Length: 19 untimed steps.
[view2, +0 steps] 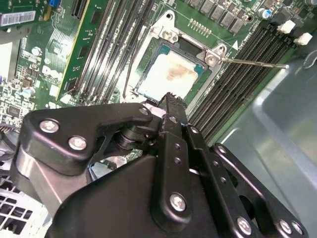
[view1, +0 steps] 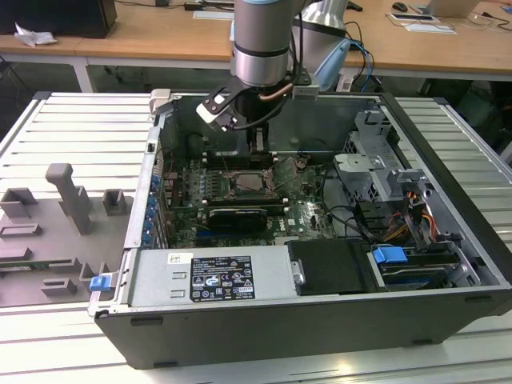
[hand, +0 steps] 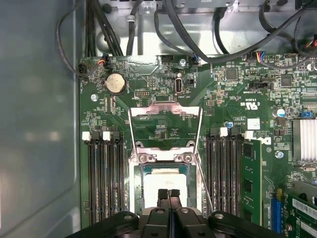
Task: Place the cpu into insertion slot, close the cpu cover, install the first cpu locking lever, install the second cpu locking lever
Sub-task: 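Close the cpu cover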
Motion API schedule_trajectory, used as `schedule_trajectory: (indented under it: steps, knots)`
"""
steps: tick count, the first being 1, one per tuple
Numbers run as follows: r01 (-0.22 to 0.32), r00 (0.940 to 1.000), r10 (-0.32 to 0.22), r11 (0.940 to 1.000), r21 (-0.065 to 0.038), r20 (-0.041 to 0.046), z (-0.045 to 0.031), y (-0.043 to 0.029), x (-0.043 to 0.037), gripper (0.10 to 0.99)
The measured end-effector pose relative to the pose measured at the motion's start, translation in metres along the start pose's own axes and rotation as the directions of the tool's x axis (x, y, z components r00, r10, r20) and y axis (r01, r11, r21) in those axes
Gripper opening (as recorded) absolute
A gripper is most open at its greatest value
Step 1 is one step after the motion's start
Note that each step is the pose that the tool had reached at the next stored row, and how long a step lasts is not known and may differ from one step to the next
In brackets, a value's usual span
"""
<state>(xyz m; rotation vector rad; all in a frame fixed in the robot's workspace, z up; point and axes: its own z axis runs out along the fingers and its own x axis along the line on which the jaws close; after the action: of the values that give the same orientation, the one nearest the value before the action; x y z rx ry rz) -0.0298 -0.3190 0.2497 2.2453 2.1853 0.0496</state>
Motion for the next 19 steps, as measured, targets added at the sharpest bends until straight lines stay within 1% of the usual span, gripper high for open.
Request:
schedule_trajectory:
  steps: [2,3,5,8,10,11,19]
  knots:
    - [0.0,1.0,0.0,1.0,0.0,0.0007,-0.0045,0.0002,0.0001,0.106]
    - [0.0,1.0,0.0,1.0,0.0,0.0025,-0.0096,0.0003,0.0001,0.106]
    - [0.0,1.0,0.0,1.0,0.0,0.0049,-0.0157,0.0005,0.0003,0.106]
    - [0.0,1.0,0.0,1.0,0.0,0.005,-0.0158,0.0031,0.0003,0.106]
    - [0.0,1.0,0.0,1.0,0.0,0.005,-0.0157,0.0061,0.0004,0.106]
    - [0.0,1.0,0.0,1.0,0.0,0.005,-0.0157,0.0087,0.0005,0.106]
    - [0.0,1.0,0.0,1.0,0.0,0.0049,-0.0153,0.0221,0.0008,0.106]
